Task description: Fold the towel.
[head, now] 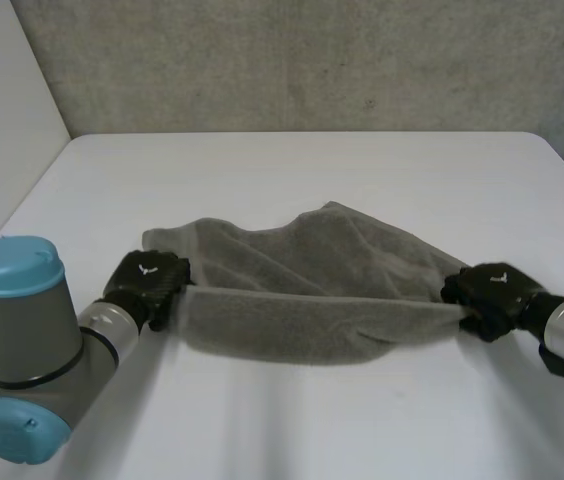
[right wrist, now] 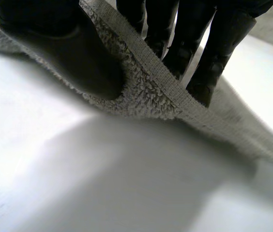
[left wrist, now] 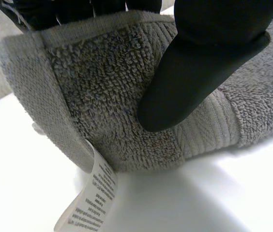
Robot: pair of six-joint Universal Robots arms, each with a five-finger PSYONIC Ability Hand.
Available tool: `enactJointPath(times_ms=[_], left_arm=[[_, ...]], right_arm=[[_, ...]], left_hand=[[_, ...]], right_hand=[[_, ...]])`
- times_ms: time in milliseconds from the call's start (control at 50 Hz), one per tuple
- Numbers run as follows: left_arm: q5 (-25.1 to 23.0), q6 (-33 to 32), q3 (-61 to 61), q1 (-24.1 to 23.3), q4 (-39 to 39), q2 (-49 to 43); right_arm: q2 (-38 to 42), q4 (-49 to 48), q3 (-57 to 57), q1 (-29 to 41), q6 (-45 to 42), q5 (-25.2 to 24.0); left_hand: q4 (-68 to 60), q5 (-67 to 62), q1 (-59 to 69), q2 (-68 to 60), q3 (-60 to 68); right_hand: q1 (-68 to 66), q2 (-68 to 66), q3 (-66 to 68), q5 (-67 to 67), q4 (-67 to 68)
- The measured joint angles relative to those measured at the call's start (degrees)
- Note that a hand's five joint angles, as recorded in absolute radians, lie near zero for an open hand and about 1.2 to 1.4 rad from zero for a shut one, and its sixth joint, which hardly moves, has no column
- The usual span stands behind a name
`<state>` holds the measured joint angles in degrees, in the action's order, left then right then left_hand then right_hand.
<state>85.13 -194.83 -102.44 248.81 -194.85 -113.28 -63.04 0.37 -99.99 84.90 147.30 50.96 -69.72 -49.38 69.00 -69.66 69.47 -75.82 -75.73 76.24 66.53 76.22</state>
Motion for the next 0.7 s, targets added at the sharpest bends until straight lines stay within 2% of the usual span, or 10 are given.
enactJointPath(times_ms=[100, 260, 380, 460, 560, 600, 700], left_arm=[[0.01, 0.1, 0.49, 0.14, 0.03, 5.49], [0.36, 1.67, 3.99, 0.51, -0.69, 21.9], [0.5, 2.76, 8.32, 0.86, -1.35, 31.22], [0.6, 2.87, 10.84, 1.19, -0.94, 33.19], [0.49, 2.62, 13.34, 1.47, 1.38, 30.26], [0.38, 2.51, 14.23, 1.52, 2.71, 27.49], [0.23, 2.32, 16.78, 1.62, 5.47, 17.92]], right_arm=[[-7.79, 0.01, 2.33, -0.31, 4.1, -0.26], [-27.86, 0.42, 11.88, -0.65, 16.26, -0.06], [-35.28, 5.71, 22.51, -1.1, 21.53, -0.05], [-34.09, 12.41, 29.08, -1.18, 20.58, -0.21], [-26.58, 21.79, 35.76, 1.32, 12.76, 0.65], [-22.88, 24.92, 37.35, 3.11, 8.44, 1.91], [-12.3, 30.72, 39.35, 9.48, -4.62, 9.77]], left_hand=[[-0.01, 0.0, 0.03, -0.01, 0.0], [-0.01, -0.18, 0.21, -0.02, 0.01], [-0.02, -0.18, 0.21, -0.05, 0.07], [-0.02, -0.18, 0.21, -0.05, 0.08], [-0.02, -0.18, 0.21, -0.06, 0.08], [-0.03, -0.18, 0.21, -0.05, 0.08], [-0.04, -0.18, 0.21, -0.05, 0.08]], right_hand=[[0.0, -0.02, 0.11, 0.01, 0.0], [-0.01, -0.09, 0.13, 0.01, 0.0], [-0.01, -0.09, 0.19, 0.04, 0.0], [-0.01, -0.09, 0.39, 0.12, 0.0], [-0.01, -0.09, 0.39, 0.17, 0.0], [-0.01, -0.09, 0.39, 0.17, 0.0], [-0.01, -0.09, 0.39, 0.18, 0.0]])
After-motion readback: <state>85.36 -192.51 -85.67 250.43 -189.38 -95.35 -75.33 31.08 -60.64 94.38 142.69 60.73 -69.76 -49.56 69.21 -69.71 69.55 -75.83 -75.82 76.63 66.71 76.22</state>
